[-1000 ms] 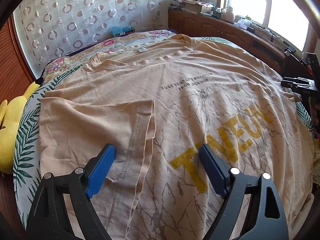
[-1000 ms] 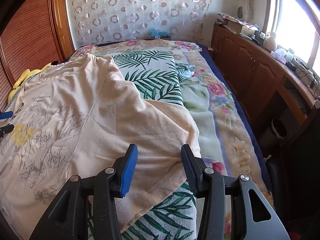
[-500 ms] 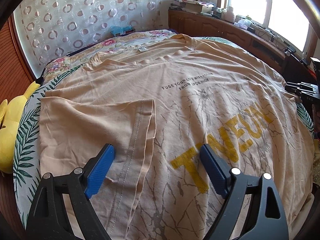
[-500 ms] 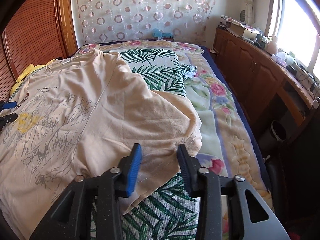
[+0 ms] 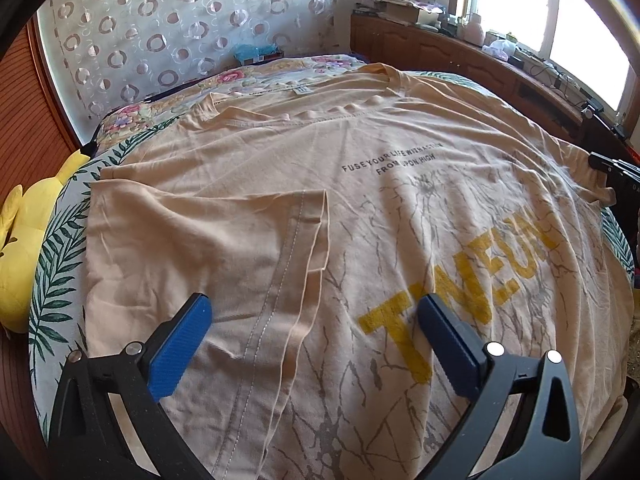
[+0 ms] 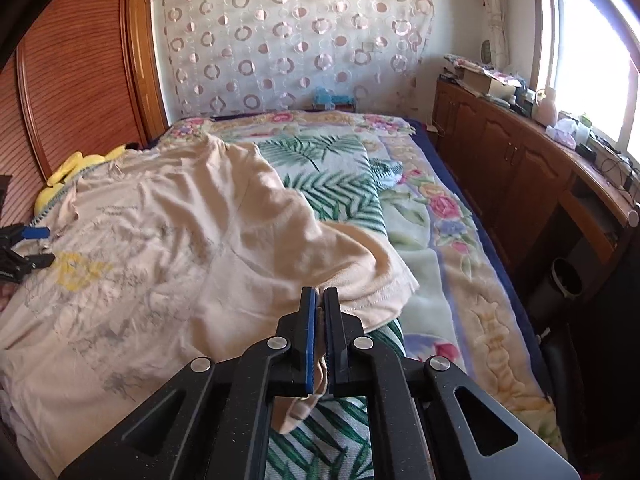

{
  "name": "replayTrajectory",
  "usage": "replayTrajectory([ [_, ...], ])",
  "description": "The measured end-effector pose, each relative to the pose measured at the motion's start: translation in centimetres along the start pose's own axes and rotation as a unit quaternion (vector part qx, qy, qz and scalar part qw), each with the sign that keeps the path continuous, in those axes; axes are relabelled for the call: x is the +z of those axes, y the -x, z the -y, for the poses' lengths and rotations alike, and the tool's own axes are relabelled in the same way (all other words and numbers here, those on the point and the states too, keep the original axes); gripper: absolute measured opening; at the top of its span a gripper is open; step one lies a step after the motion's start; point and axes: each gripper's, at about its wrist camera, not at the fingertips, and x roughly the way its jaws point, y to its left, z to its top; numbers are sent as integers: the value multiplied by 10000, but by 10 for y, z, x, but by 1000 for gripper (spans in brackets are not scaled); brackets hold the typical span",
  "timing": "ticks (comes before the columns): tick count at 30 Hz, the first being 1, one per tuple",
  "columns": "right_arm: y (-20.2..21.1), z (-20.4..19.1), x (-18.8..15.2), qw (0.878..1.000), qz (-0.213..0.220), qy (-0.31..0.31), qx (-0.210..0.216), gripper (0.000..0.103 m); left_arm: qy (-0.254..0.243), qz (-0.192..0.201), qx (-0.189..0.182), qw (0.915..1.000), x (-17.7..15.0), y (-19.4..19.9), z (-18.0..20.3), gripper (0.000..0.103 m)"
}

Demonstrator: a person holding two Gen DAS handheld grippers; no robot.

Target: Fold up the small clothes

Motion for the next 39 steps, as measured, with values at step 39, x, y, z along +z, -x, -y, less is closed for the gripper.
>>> replayTrajectory([
  [39,25,-52,-9,9964,103,135,834,44,581,1496,-262,9867,-23,88,28,103],
])
